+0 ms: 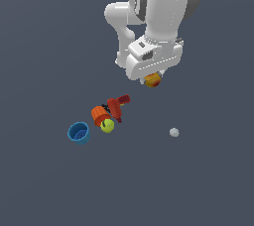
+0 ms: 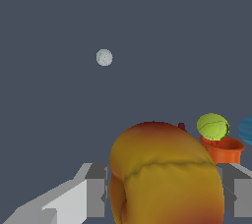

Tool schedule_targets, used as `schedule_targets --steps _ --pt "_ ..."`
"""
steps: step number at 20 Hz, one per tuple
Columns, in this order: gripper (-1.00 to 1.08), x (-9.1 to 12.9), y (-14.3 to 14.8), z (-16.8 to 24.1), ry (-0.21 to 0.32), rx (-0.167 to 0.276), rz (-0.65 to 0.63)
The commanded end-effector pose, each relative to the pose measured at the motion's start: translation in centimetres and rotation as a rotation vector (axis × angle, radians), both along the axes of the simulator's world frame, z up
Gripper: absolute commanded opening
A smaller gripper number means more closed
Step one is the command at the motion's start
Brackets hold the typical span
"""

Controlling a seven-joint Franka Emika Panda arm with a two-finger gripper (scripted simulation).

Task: Pick up a designated object from a clutter of objects.

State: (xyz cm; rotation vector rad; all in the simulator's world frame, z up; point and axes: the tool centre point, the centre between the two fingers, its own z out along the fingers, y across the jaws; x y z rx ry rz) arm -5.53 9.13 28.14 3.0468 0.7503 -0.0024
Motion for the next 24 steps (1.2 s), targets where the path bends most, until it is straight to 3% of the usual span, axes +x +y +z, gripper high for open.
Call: schedule_targets --steps 1,12,24 --pt "-1.00 -1.3 1.6 2.4 -0.001 0.000 0.000" --pt "-1.00 -5.5 7.4 10.7 -0.001 0.002 0.001" --pt "-1.00 -6.9 9.9 14.1 0.000 0.004 0.000"
